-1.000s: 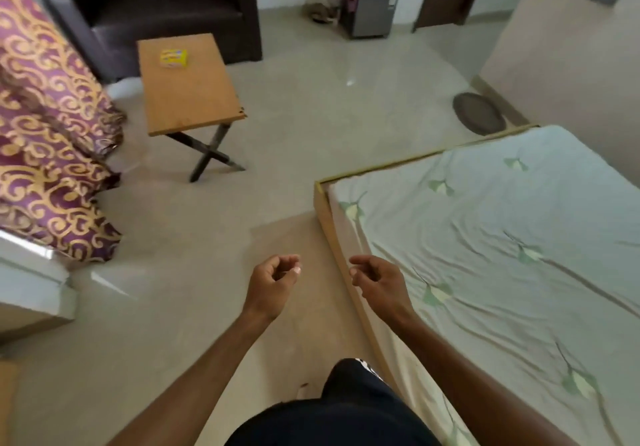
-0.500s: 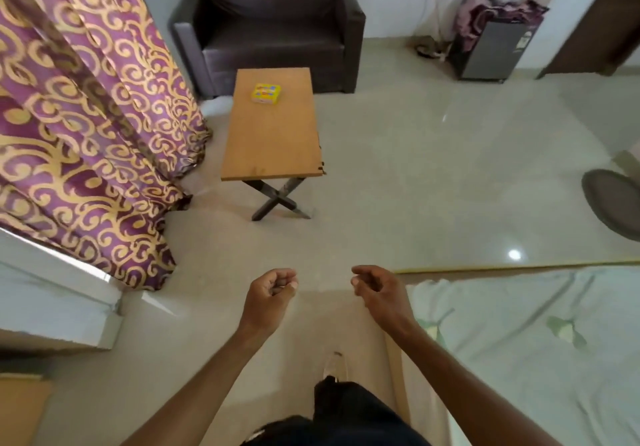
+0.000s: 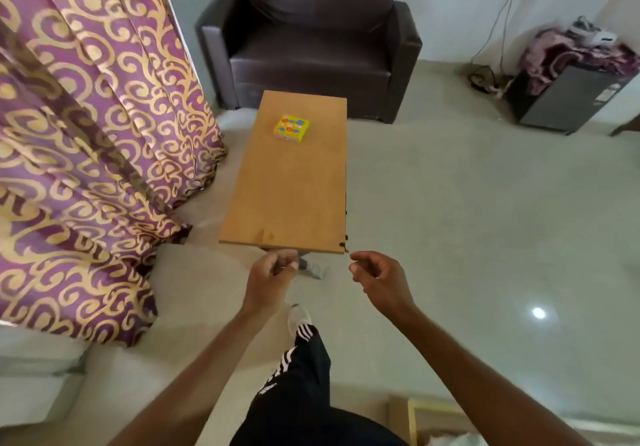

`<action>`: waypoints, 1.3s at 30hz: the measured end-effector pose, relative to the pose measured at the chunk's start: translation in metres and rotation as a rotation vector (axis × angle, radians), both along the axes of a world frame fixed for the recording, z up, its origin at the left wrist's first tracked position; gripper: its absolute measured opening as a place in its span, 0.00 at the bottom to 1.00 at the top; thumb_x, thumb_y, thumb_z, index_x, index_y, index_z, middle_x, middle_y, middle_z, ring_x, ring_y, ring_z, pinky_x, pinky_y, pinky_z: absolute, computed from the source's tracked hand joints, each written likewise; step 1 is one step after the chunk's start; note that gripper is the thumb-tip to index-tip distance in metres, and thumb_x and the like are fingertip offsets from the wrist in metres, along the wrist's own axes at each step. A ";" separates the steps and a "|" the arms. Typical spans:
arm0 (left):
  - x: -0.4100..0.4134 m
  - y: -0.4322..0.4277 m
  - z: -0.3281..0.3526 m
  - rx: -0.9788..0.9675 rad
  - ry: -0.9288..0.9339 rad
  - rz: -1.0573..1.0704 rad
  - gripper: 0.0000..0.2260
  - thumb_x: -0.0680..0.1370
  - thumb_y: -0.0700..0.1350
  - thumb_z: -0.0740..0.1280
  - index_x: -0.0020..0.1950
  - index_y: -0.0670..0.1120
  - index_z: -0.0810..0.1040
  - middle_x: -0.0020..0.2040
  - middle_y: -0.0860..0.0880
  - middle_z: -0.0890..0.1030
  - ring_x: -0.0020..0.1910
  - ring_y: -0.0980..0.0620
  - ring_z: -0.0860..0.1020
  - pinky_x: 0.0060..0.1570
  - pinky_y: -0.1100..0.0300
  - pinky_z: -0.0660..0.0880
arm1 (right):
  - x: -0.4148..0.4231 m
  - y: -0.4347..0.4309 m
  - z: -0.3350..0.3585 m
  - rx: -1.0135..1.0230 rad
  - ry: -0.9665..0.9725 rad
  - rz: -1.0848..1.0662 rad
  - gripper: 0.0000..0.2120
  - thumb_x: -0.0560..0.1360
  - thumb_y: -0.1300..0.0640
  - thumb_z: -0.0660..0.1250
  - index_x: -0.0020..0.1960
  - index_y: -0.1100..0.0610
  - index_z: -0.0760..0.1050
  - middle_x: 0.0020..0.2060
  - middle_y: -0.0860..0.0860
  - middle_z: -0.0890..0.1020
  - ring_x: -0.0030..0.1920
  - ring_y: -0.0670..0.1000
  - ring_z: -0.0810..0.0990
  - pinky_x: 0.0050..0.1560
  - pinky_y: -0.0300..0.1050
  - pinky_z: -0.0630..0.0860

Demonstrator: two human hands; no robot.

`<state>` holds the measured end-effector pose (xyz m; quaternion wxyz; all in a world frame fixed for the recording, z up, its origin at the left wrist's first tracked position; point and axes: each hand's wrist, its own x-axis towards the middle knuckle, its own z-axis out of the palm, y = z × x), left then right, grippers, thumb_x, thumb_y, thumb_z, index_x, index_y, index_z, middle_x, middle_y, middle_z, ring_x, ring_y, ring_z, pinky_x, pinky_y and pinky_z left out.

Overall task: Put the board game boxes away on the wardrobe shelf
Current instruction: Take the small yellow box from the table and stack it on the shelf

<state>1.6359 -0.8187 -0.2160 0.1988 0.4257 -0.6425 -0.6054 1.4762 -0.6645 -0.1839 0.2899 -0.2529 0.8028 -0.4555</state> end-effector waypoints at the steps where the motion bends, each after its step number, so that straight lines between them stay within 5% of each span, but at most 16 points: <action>1: -0.018 -0.021 -0.001 0.002 0.003 0.001 0.07 0.73 0.44 0.70 0.50 0.48 0.83 0.43 0.55 0.83 0.42 0.64 0.79 0.47 0.58 0.75 | -0.019 -0.022 0.000 0.005 0.008 0.020 0.09 0.75 0.56 0.69 0.54 0.51 0.81 0.41 0.45 0.85 0.41 0.42 0.82 0.44 0.36 0.78; 6: -0.117 -0.146 0.004 -0.004 -0.039 0.013 0.07 0.76 0.42 0.70 0.51 0.54 0.81 0.44 0.49 0.84 0.45 0.49 0.82 0.47 0.54 0.78 | -0.118 -0.145 0.009 0.042 0.010 0.077 0.08 0.75 0.58 0.68 0.52 0.51 0.81 0.39 0.46 0.84 0.39 0.42 0.82 0.39 0.29 0.76; 13: -0.233 -0.281 -0.008 -0.030 -0.123 0.051 0.07 0.77 0.41 0.69 0.54 0.49 0.80 0.44 0.51 0.83 0.44 0.51 0.81 0.48 0.55 0.78 | -0.248 -0.302 -0.011 0.094 -0.038 0.137 0.08 0.73 0.57 0.69 0.52 0.51 0.81 0.39 0.48 0.84 0.41 0.47 0.83 0.45 0.38 0.79; 16: -0.279 -0.334 -0.034 -0.008 -0.171 0.130 0.07 0.76 0.43 0.69 0.53 0.50 0.81 0.44 0.47 0.83 0.43 0.50 0.80 0.47 0.53 0.77 | -0.300 -0.373 -0.036 0.136 -0.051 0.212 0.08 0.73 0.58 0.70 0.51 0.52 0.81 0.36 0.47 0.83 0.39 0.46 0.82 0.40 0.34 0.76; 20: -0.352 -0.412 -0.079 0.069 -0.315 0.221 0.07 0.76 0.38 0.68 0.50 0.49 0.80 0.43 0.49 0.82 0.42 0.51 0.79 0.39 0.66 0.71 | -0.376 -0.475 -0.090 0.248 -0.106 0.352 0.08 0.72 0.58 0.69 0.51 0.52 0.81 0.35 0.47 0.81 0.39 0.48 0.81 0.43 0.41 0.77; 24: -0.418 -0.492 -0.130 0.132 -0.479 0.200 0.07 0.74 0.39 0.68 0.51 0.47 0.81 0.44 0.50 0.83 0.47 0.48 0.82 0.43 0.64 0.71 | -0.454 -0.564 -0.152 0.382 -0.119 0.490 0.10 0.71 0.59 0.68 0.52 0.52 0.81 0.35 0.44 0.81 0.39 0.47 0.80 0.47 0.42 0.76; 28: -0.469 -0.559 -0.179 0.156 -0.657 0.128 0.16 0.74 0.43 0.70 0.62 0.42 0.78 0.57 0.43 0.81 0.57 0.43 0.79 0.55 0.58 0.73 | -0.501 -0.634 -0.217 0.469 -0.125 0.571 0.12 0.70 0.57 0.69 0.54 0.50 0.80 0.43 0.48 0.84 0.46 0.49 0.82 0.53 0.45 0.78; 35: -0.522 -0.656 -0.258 0.044 -0.900 -0.015 0.38 0.74 0.52 0.69 0.78 0.45 0.53 0.79 0.44 0.57 0.76 0.41 0.59 0.71 0.44 0.63 | -0.516 -0.716 -0.323 0.492 -0.165 0.679 0.30 0.63 0.48 0.68 0.66 0.46 0.73 0.58 0.53 0.80 0.48 0.49 0.77 0.58 0.49 0.77; 39: -0.522 -0.656 -0.275 0.199 -0.849 -0.004 0.38 0.71 0.53 0.69 0.78 0.47 0.56 0.74 0.42 0.66 0.73 0.41 0.66 0.69 0.45 0.67 | -0.521 -0.720 -0.343 0.482 -0.241 0.679 0.29 0.63 0.52 0.70 0.65 0.43 0.74 0.60 0.52 0.77 0.52 0.48 0.80 0.58 0.49 0.78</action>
